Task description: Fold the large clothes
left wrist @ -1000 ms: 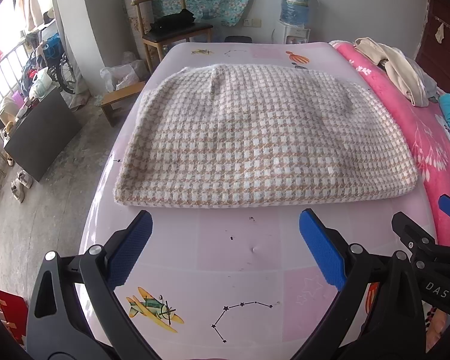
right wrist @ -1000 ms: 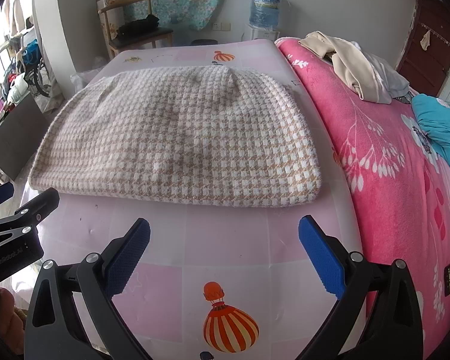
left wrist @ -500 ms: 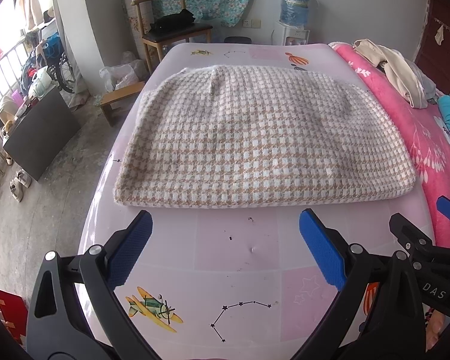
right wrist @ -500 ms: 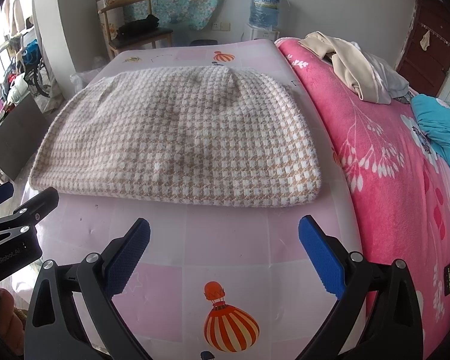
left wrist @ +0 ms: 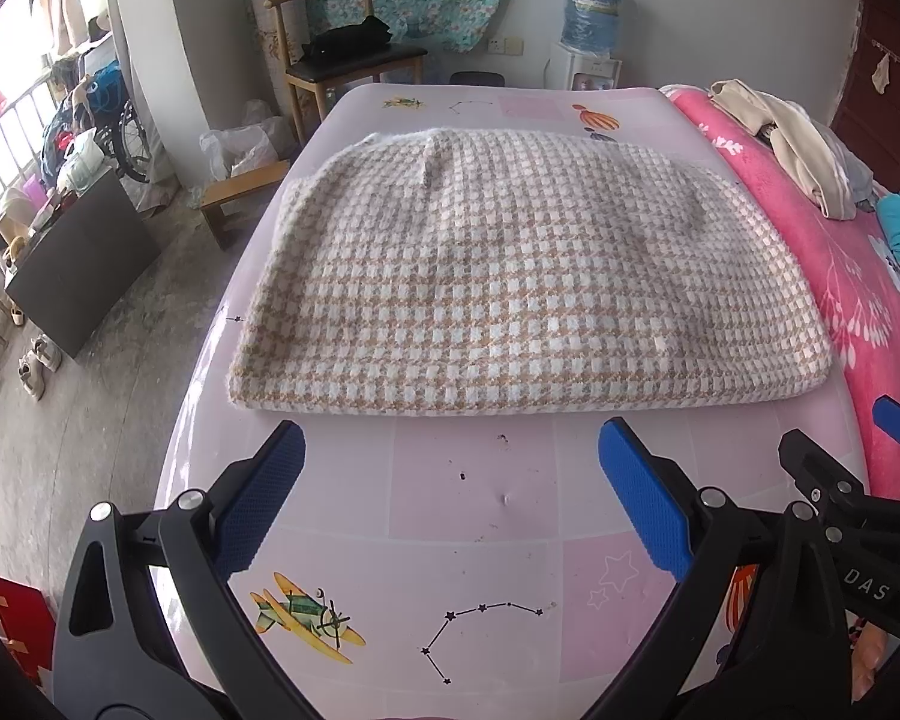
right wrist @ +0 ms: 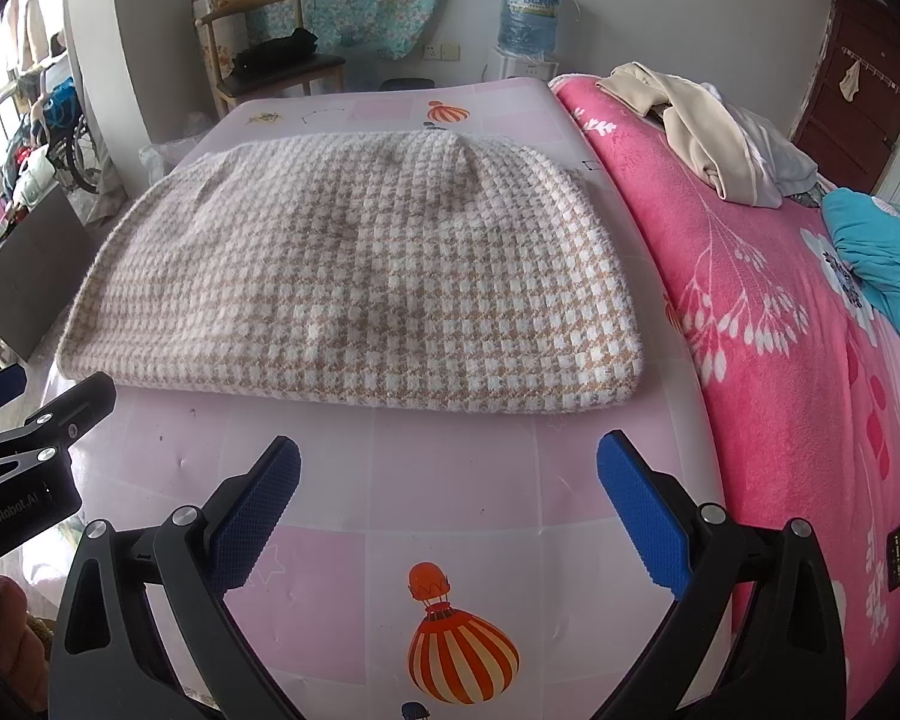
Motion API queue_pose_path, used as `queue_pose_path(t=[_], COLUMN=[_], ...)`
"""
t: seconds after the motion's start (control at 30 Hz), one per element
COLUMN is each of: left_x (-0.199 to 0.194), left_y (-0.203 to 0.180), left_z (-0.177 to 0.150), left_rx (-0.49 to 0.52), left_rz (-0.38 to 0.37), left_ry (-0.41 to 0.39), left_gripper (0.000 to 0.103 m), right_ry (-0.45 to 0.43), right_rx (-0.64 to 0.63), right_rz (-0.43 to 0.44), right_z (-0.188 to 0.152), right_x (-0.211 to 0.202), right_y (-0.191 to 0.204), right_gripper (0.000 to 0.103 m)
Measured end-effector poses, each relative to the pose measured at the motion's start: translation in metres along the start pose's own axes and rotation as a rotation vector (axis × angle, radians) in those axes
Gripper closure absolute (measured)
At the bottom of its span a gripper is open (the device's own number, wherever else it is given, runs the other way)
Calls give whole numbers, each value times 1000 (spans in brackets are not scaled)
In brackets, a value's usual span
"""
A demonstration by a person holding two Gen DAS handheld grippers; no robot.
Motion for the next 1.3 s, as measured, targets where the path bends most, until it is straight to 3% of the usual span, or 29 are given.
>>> queue_pose_path(t=[1.3], left_x=[-2], left_y=[0], left_z=[2], left_rx=[-4], left_rz=[-2], left_ry=[-5], left_gripper=[8], right_ry=[-2], right_rx=[0], right_rz=[-4], right_z=[-1], right_x=[-2], right_y=[0], right_gripper=[6])
Point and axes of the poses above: each gripper's, at about its wrist camera, not at the fingertips, and x roughly the way its jaws point, y to its left, z to its top, the point moved 6 cm from there along x, roughly the way its jaws point, and after that the axes turned 6 degrees about -y, right-handed, at the moved point
